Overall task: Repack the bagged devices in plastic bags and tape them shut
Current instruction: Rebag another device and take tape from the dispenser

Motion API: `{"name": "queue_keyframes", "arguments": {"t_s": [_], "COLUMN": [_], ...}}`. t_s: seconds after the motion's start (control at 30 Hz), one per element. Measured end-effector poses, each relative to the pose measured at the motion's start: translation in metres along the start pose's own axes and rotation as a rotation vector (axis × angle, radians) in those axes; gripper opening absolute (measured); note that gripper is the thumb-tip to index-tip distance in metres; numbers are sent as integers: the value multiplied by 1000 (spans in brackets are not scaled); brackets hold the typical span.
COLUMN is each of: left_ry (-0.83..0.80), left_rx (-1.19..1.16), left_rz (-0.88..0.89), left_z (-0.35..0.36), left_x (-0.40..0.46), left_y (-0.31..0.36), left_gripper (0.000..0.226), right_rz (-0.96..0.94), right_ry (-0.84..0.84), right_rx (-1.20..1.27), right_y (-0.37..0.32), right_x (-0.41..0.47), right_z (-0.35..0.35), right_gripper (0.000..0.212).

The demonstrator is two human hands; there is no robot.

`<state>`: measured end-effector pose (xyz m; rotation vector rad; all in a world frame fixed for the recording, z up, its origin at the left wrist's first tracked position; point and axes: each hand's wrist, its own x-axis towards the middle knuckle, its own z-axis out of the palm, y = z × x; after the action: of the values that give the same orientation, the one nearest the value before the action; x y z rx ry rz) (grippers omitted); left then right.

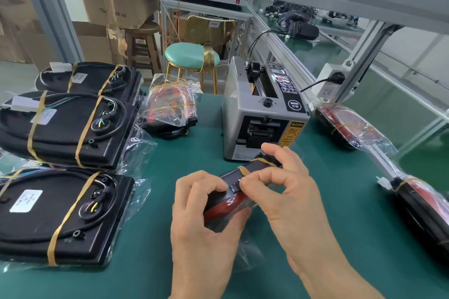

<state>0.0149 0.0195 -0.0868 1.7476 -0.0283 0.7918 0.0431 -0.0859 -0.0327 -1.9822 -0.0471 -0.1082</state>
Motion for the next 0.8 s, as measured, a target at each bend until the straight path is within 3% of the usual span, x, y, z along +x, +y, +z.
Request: {"name": "queue_keyframes", "arguments": {"t_s": [0.17, 0.4, 0.53, 0.6, 0.8], "left_ry": [-6, -1, 3, 5, 50], "left_rx": [-1, 11, 4, 0, -26], "left_rz": [2, 0, 3, -2, 21], "left_z": [0, 0, -1, -1, 1], "left_x": [-1, -2, -1, -1, 2], "left_y": [-2, -6, -8, -8, -6], "left_gripper": [43, 36, 37, 37, 40], "right_rz": [-17, -56, -34, -11, -131], "right_ry": [-8, 32, 147, 117, 89], "right_rx": [-47, -122, 60, 121, -190], "right_y": [1, 2, 5, 2, -2], "right_x": [1, -2, 4, 6, 0], "right_z": [0, 2, -6, -9, 9], "right_gripper": [21, 15, 37, 30, 32]}}
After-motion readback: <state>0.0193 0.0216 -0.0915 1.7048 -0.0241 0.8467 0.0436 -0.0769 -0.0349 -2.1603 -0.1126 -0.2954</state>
